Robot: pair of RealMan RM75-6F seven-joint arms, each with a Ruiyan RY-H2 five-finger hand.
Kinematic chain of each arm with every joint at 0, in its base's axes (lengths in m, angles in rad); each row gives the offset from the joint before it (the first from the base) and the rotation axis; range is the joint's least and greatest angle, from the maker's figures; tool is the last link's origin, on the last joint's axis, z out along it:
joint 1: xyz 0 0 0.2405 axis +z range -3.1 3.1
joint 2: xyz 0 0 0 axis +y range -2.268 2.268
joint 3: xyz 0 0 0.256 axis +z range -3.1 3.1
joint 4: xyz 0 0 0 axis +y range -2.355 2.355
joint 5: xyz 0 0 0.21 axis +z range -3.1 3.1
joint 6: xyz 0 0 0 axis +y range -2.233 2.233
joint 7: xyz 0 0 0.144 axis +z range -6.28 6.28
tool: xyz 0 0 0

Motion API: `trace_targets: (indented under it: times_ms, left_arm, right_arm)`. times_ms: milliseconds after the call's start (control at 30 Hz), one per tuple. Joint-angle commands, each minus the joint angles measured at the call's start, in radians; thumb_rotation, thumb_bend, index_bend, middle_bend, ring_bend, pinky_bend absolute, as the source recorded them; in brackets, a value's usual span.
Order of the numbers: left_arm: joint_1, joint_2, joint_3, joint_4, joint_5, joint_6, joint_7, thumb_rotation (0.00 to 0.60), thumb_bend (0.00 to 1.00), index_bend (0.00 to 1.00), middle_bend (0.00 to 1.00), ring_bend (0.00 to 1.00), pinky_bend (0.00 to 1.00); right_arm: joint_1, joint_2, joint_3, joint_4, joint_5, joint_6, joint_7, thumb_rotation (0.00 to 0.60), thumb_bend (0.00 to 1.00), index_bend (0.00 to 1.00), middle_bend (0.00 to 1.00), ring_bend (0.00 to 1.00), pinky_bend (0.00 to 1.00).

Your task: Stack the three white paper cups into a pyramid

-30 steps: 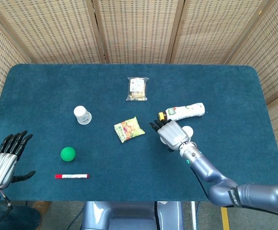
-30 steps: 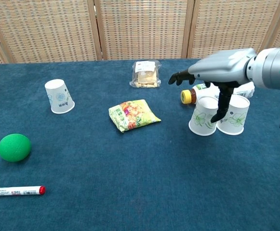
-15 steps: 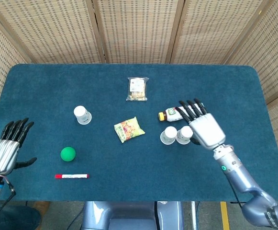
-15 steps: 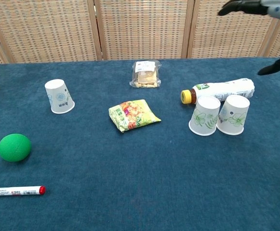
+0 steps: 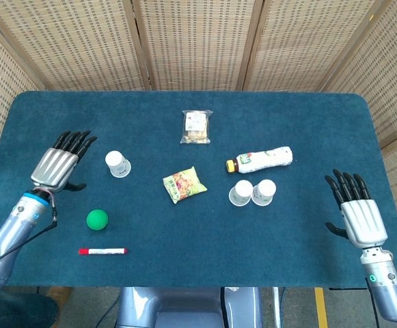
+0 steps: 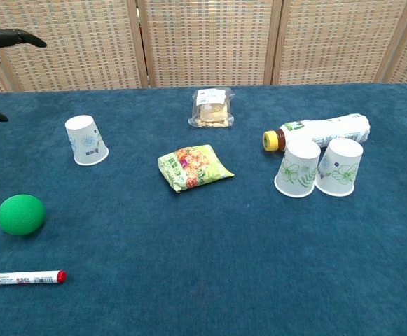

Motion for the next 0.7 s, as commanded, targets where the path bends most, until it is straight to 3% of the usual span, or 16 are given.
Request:
trace_targets:
  times_ms: [33, 467, 567, 700]
  left_arm:
    - [-0.111, -0.086, -0.018, 0.118, -0.147, -0.152, 0.061, 0.600, 0.00, 0.00, 0.00, 0.00, 0.00]
    - [-0.243, -0.295, 0.001, 0.380, -0.309, -0.285, 0.054, 0.600, 0.00, 0.00, 0.00, 0.00, 0.01]
    - [-0.261, -0.349, 0.004, 0.441, -0.337, -0.277, 0.065, 0.600, 0.00, 0.03, 0.00, 0.01, 0.07]
    - [-0.287, -0.421, 0.006, 0.525, -0.370, -0.244, 0.105, 0.600, 0.06, 0.22, 0.10, 0.15, 0.25]
  right_arm:
    - [-0.030, -0.009, 0.010, -0.002, -0.002, 0.026, -0.012, 0.600, 0.00, 0.00, 0.00, 0.00, 0.00]
    - [-0.057, -0.006, 0.054, -0.001, -0.007, -0.009, -0.037, 0.600, 0.00, 0.00, 0.00, 0.00, 0.00]
    - [-0.064, -0.004, 0.063, -0.002, -0.011, -0.008, -0.039, 0.600, 0.00, 0.00, 0.00, 0.00, 0.00]
    - [-0.073, -0.001, 0.077, -0.002, -0.012, -0.014, -0.037, 0.600, 0.00, 0.00, 0.00, 0.00, 0.00]
